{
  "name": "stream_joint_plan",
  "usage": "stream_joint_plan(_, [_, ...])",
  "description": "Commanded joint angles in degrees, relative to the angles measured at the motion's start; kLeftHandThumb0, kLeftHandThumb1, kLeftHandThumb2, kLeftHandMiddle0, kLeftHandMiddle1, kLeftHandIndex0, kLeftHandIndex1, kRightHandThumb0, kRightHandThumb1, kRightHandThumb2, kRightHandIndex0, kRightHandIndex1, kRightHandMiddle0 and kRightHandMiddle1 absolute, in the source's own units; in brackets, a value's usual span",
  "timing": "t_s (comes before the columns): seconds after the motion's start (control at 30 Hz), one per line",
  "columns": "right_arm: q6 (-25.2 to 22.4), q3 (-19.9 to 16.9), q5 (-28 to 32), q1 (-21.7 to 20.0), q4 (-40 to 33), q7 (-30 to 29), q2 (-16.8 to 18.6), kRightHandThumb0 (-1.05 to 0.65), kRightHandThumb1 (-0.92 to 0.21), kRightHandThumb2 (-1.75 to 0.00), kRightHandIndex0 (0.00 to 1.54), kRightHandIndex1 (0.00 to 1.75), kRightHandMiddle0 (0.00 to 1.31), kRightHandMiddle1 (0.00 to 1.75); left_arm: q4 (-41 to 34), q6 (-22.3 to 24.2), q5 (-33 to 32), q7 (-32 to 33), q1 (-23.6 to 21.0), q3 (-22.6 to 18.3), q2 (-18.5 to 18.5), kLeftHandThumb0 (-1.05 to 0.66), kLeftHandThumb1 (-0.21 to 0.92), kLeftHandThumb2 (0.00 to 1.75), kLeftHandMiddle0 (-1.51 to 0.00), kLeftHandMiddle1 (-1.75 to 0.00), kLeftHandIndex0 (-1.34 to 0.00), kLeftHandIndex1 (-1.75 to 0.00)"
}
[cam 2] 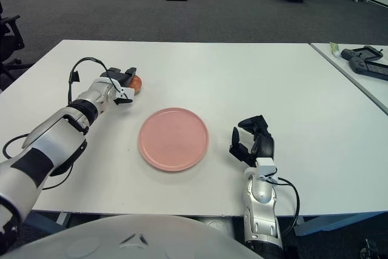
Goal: Put the apple into the plate.
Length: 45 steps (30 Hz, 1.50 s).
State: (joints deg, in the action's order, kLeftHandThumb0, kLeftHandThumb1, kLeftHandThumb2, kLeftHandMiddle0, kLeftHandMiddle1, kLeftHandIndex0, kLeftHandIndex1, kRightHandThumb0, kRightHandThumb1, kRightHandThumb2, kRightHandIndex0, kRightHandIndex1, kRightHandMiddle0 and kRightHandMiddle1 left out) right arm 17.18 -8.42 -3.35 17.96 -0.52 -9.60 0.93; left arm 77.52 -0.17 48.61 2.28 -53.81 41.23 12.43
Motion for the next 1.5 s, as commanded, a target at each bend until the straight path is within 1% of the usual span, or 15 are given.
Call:
stream_joint_plan(0.0, [0.3,0.1,0.4,-0.6,-0.5,0.2,0.1,-0.40,-0.58,-0.99,0.63,1.36,0.40,1.75,1.4,-0.5,2.9,2.9,2.8,2.8,-0.5,-0.70,0.45,0.91,0.00,-0.86,0.00,-0.56])
stream_joint_plan(0.13, [0.7,0.1,0.3,-0.6,-0.3,0.3,0.0,-0.40,-0.58,-0.99,0.64,1.36,0.41,1.75,1.6,0.5,4.8,8.0,3.1,4.7,-0.6,-0.64,0.35,1.02,-0.02,-1.21,0.00,-0.99])
stream_joint_plan(0.3, [0.2,0.1,0.9,-0.5,-0.9,0.5,0.3,-0.41,-0.56,-1.02,0.64,1.36,0.42,1.75,1.9,1.8,6.0,13.1,3.9,5.8,-0.7,-0.52,0.24,1.15,-0.07,-1.43,0.00,-1.26])
stream_joint_plan(0.37, [-0.1,0.1,1.3,-0.5,-1.2,0.6,0.4,-0.41,-0.56,-1.02,0.64,1.36,0.42,1.75,1.9,2.4,6.2,15.5,4.4,6.0,-0.8,-0.34,0.18,1.29,-0.12,-1.58,0.00,-1.40])
stream_joint_plan(0.43, [-0.2,0.1,1.4,-0.5,-1.2,0.7,0.4,-0.41,-0.55,-1.03,0.64,1.36,0.42,1.75,2.0,2.6,6.3,16.6,4.7,6.0,-0.8,0.10,0.36,1.18,-0.32,-1.68,0.00,-1.57])
stream_joint_plan(0.47, [-0.1,0.1,1.4,-0.5,-1.2,0.7,0.3,-0.41,-0.55,-1.03,0.64,1.36,0.42,1.75,2.0,2.7,6.6,17.6,4.8,6.2,-0.8,0.16,0.38,1.16,-0.35,-1.69,0.00,-1.59])
stream_joint_plan(0.5, [-0.1,0.1,1.4,-0.5,-1.1,0.8,0.3,-0.41,-0.55,-1.03,0.64,1.36,0.43,1.75,2.0,2.8,6.9,18.4,4.9,6.4,-0.8,0.26,0.39,1.18,-0.41,-1.71,-0.08,-1.65])
stream_joint_plan(0.6, [0.0,0.0,1.3,-0.5,-1.1,0.9,0.2,-0.41,-0.55,-1.03,0.65,1.36,0.43,1.75,2.2,2.9,7.3,19.6,5.2,6.9,-0.7,0.09,0.30,1.29,-0.59,-1.63,-0.35,-1.71])
stream_joint_plan(0.7, [0.2,0.0,0.9,-0.6,-0.9,0.7,0.1,-0.41,-0.55,-1.03,0.65,1.37,0.43,1.75,2.3,2.8,7.1,19.9,5.5,6.6,-0.6,0.03,0.17,1.41,-0.73,-1.54,-0.52,-1.74])
stream_joint_plan(0.8, [0.5,0.0,0.5,-0.7,-0.7,0.5,0.0,-0.41,-0.55,-1.03,0.64,1.37,0.42,1.75,2.2,2.1,5.9,19.9,5.7,5.4,-0.5,0.01,0.05,1.51,-0.88,-1.42,-0.63,-1.74])
stream_joint_plan(0.97, [0.8,0.0,1.2,-0.8,-0.5,1.2,-0.1,-0.41,-0.56,-1.02,0.64,1.37,0.42,1.75,2.1,1.2,4.3,18.2,5.7,3.8,-0.4,0.00,-0.01,1.54,-0.98,-1.28,-0.71,-1.75])
stream_joint_plan(1.0, [1.0,-0.1,1.3,-0.8,-0.4,1.3,-0.2,-0.41,-0.56,-1.02,0.64,1.38,0.42,1.75,2.1,1.1,4.2,17.8,5.8,3.6,-0.4,0.00,-0.01,1.53,-0.99,-1.25,-0.74,-1.75])
stream_joint_plan(1.03, [1.1,-0.1,1.3,-0.8,-0.3,1.4,-0.2,-0.41,-0.56,-1.02,0.64,1.38,0.42,1.75,2.1,1.0,4.1,17.6,5.8,3.5,-0.4,0.00,0.02,1.56,-0.87,-1.43,-0.71,-1.75])
stream_joint_plan(1.17, [1.4,-0.2,0.9,-0.9,-0.1,1.4,-0.4,-0.41,-0.56,-1.02,0.64,1.38,0.42,1.75,2.1,0.6,3.6,17.0,5.9,2.9,-0.4,0.00,0.07,1.57,-0.71,-1.66,-0.68,-1.75])
stream_joint_plan(1.47, [0.8,-0.3,0.9,-1.1,-0.3,1.0,-0.1,-0.40,-0.57,-1.01,0.63,1.38,0.42,1.75,2.0,0.2,-0.2,15.1,6.5,-1.0,-0.4,0.00,0.04,1.63,-0.70,-1.74,-0.70,-1.75])
